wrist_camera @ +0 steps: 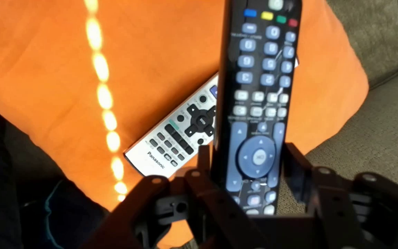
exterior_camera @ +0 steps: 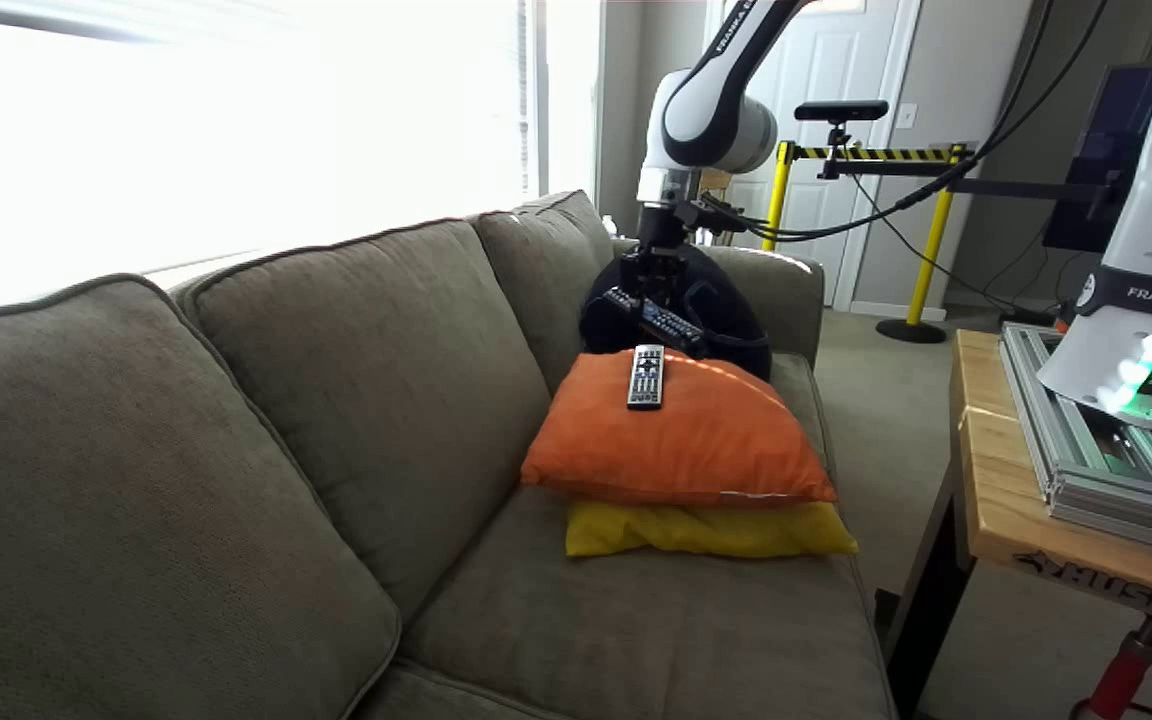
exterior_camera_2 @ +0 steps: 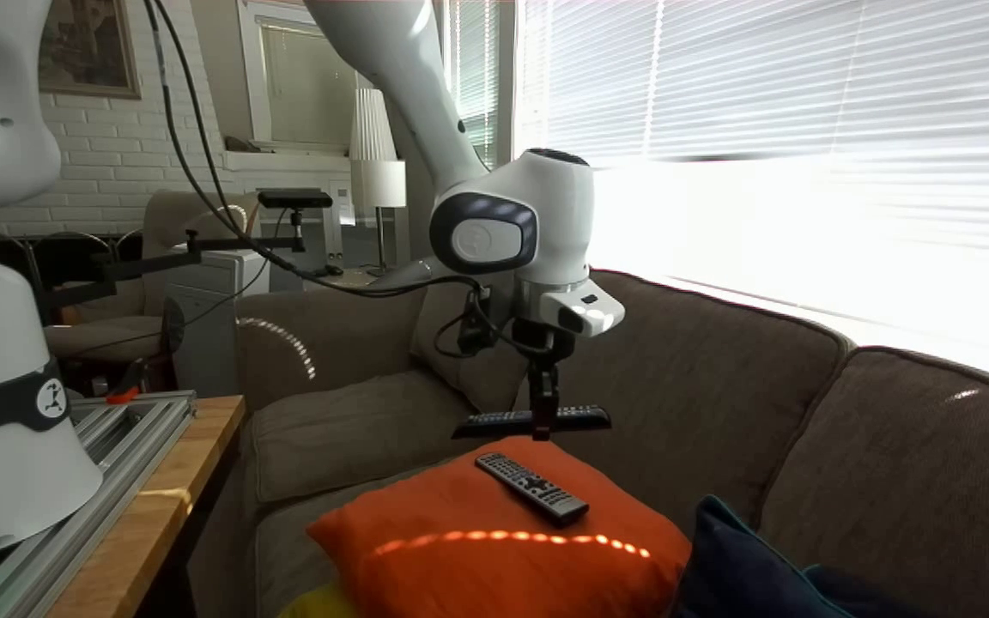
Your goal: Rotate the remote control on top to the left.
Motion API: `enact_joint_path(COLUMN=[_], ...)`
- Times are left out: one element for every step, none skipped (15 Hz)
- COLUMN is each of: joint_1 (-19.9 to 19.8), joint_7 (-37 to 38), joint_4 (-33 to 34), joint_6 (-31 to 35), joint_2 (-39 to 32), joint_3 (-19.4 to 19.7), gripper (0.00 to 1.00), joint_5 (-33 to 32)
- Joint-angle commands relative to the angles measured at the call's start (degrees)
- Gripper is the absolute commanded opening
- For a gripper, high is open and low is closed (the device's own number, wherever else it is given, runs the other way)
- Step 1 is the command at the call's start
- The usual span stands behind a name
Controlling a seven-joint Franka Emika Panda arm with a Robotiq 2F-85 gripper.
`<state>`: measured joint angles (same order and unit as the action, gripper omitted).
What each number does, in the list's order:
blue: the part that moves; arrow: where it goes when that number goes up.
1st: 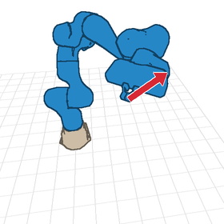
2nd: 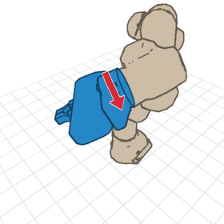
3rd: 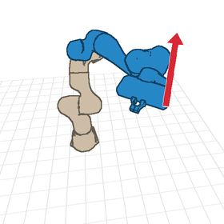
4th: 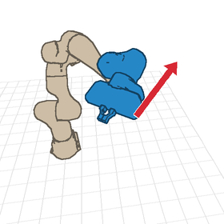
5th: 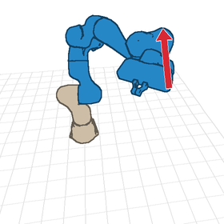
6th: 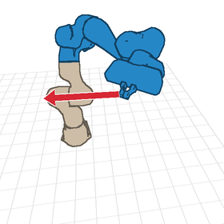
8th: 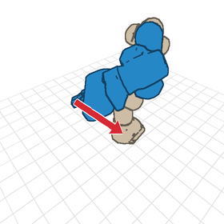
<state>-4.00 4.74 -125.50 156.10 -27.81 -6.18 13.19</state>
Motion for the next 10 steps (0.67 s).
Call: enact_joint_path(joint_1=[-2.3,-2.3,-2.7,-2.8,-2.7,-2.9,-3.0,-2.7,-2.6,-2.1], joint_7=[-8.3,-10.2,-12.5,-14.6,-16.3,-18.5,-21.0,-22.4,-23.8,-24.6], joint_4=[1.9,2.2,2.8,3.4,4.2,4.9,5.7,6.3,7.1,7.7], joint_6=[-3.6,-4.2,-5.7,-7.0,-8.5,-10.0,-11.3,-11.8,-12.6,-12.8], joint_2=[-1.1,-1.3,-1.7,-2.1,-2.5,-2.9,-3.4,-3.8,-4.2,-4.6], joint_3=[-2.9,-2.8,-3.1,-3.1,-2.8,-2.7,-2.4,-1.8,-1.4,-0.6], gripper=[0.29,0.29,0.29,0.29,0.29,0.29,0.29,0.29,0.29,0.29], joint_5=[1.2,0.4,0.0,-0.6,-1.2,-1.7,-2.4,-3.4,-4.4,-6.0])
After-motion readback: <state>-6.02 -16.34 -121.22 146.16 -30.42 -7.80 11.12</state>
